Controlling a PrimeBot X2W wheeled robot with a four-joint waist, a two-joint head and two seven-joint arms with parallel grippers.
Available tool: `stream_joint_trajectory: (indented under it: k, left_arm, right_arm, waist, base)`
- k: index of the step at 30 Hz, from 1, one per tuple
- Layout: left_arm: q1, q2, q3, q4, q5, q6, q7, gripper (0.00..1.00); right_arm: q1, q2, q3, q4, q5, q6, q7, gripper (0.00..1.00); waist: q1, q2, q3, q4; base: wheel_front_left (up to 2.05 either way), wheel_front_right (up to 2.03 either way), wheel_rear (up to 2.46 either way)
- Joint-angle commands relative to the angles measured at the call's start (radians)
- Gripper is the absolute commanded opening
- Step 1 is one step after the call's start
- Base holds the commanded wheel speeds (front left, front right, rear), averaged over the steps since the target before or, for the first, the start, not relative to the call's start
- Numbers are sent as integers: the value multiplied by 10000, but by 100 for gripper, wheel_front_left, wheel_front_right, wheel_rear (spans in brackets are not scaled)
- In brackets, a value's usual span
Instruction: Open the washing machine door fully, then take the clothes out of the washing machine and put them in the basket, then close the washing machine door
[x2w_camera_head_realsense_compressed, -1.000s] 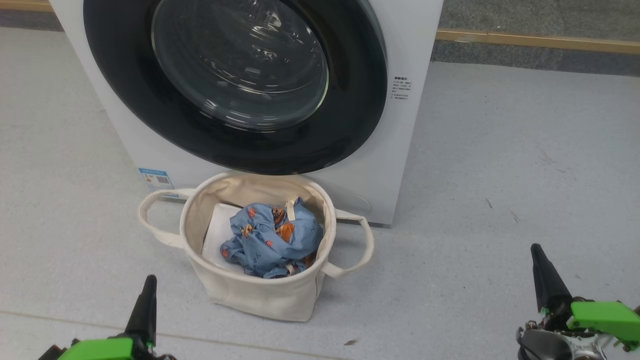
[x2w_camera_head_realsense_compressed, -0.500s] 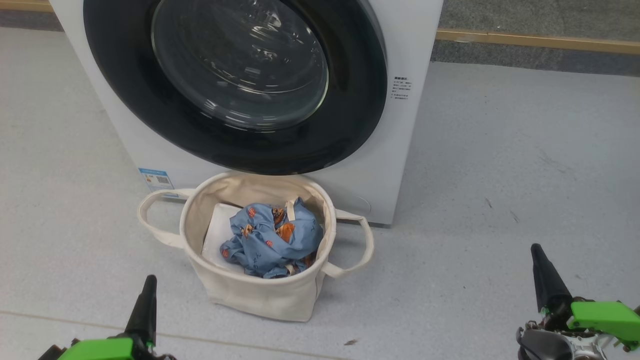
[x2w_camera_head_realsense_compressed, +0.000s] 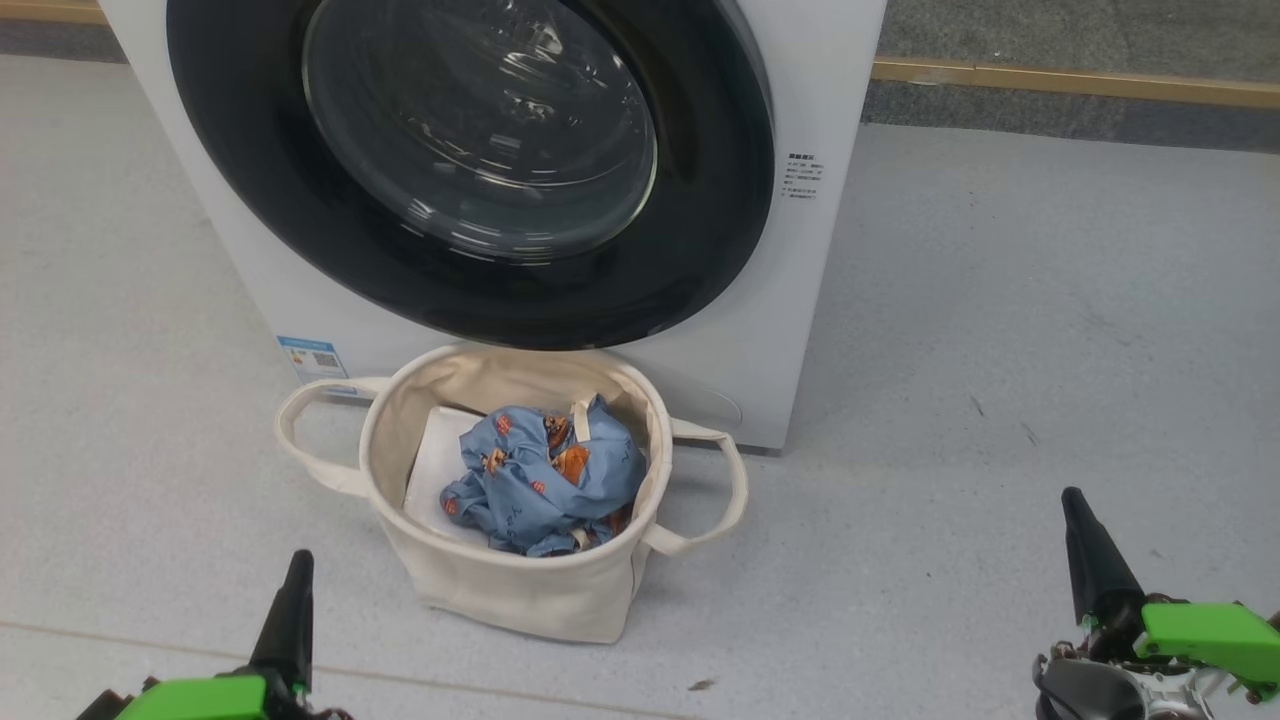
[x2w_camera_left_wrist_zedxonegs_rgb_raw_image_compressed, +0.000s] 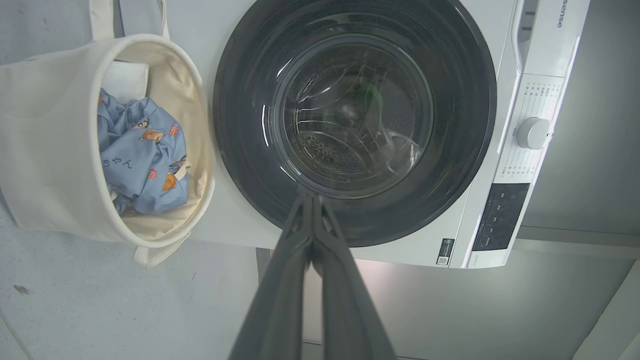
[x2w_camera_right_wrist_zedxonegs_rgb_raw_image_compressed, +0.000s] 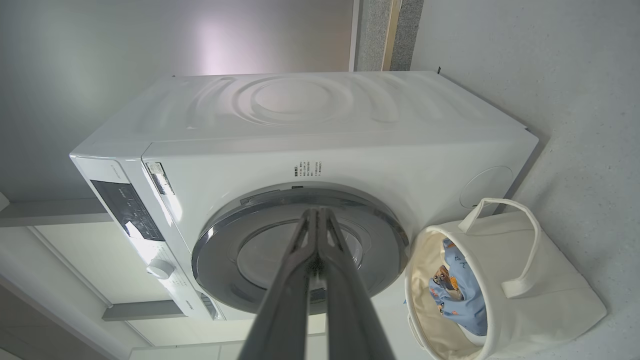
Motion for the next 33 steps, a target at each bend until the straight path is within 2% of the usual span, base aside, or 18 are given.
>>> stream_joint_trajectory:
  k: [1,33]
  left_arm:
    - [-368,54,341,-383,-29,-69,82,0]
    - [-368,54,340,-384,-30,-69,81,0]
  right_arm:
    - [-145,-54,191,-399,52,2,76,0]
    - [-145,-54,192,-399,53,2,75,0]
  waist:
    - [0,0,0,0]
    - [0,0,0,0]
  base:
    - [0,0,0]
    - [0,0,0]
